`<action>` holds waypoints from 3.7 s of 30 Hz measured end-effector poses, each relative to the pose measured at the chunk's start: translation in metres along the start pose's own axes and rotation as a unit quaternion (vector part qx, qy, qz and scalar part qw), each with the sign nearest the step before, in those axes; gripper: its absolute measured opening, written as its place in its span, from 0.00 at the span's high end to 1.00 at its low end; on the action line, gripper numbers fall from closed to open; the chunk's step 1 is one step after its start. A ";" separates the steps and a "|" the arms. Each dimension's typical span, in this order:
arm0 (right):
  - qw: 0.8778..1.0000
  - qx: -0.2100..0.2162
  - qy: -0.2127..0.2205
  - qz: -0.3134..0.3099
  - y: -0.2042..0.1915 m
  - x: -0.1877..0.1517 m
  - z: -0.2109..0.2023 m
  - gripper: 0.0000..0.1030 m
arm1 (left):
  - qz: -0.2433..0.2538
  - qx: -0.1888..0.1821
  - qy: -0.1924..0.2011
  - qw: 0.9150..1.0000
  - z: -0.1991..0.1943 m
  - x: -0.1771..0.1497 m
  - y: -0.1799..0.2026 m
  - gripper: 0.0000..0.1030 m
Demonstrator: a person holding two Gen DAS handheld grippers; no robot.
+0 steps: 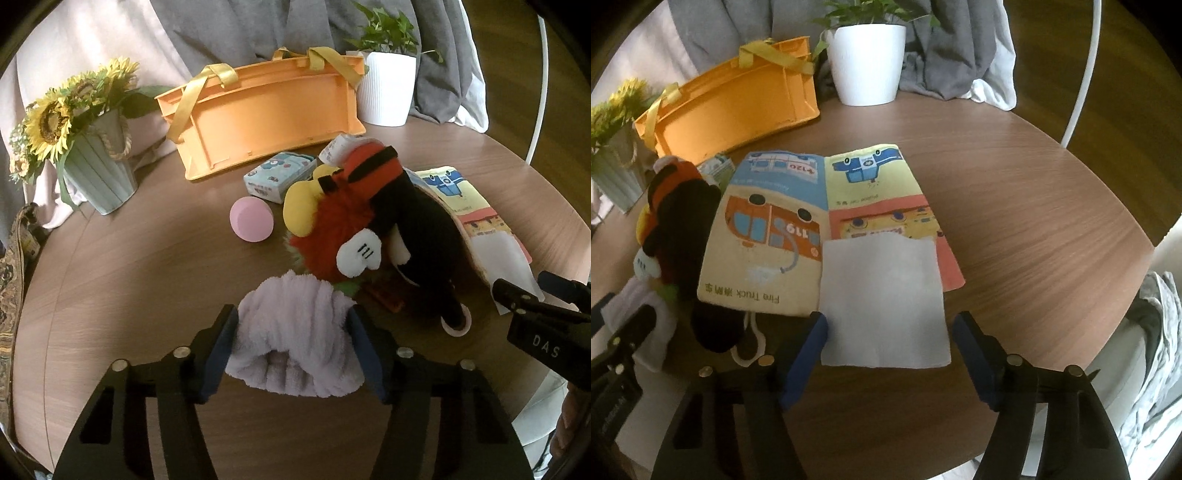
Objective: Organize soft objects
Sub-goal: 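Move left gripper to the lavender fuzzy band while right gripper reaches the white cloth on the book, then close left gripper on the lavender band while right gripper closes on the white cloth, then lift and carry the band in left gripper while right gripper carries the cloth to the orange crate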
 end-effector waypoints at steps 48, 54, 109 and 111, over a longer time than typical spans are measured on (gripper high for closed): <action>0.977 0.154 0.137 -0.055 -0.059 0.115 -0.086 0.88 | -0.093 0.010 0.110 0.990 -0.069 0.111 -0.027 0.75; 0.971 0.170 0.156 -0.058 -0.069 0.144 -0.087 0.88 | -0.099 0.025 0.140 0.985 -0.071 0.142 -0.034 0.75; 0.958 0.254 0.087 -0.101 -0.205 0.336 0.094 0.88 | -0.117 0.034 0.053 0.991 0.138 0.295 -0.114 0.73; 0.960 0.246 0.075 -0.108 -0.206 0.335 0.105 0.88 | -0.115 0.030 0.037 0.992 0.146 0.292 -0.113 0.71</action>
Point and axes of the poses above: each gripper's, at about its wrist camera, not at the fingertips, and z roughly the way its jaws point, y to its right, x to its top, the point moved 7 cm from there along z, roughly the way its jaws point, and after that the axes turned 10 degrees about y, right-handed, at the moved point
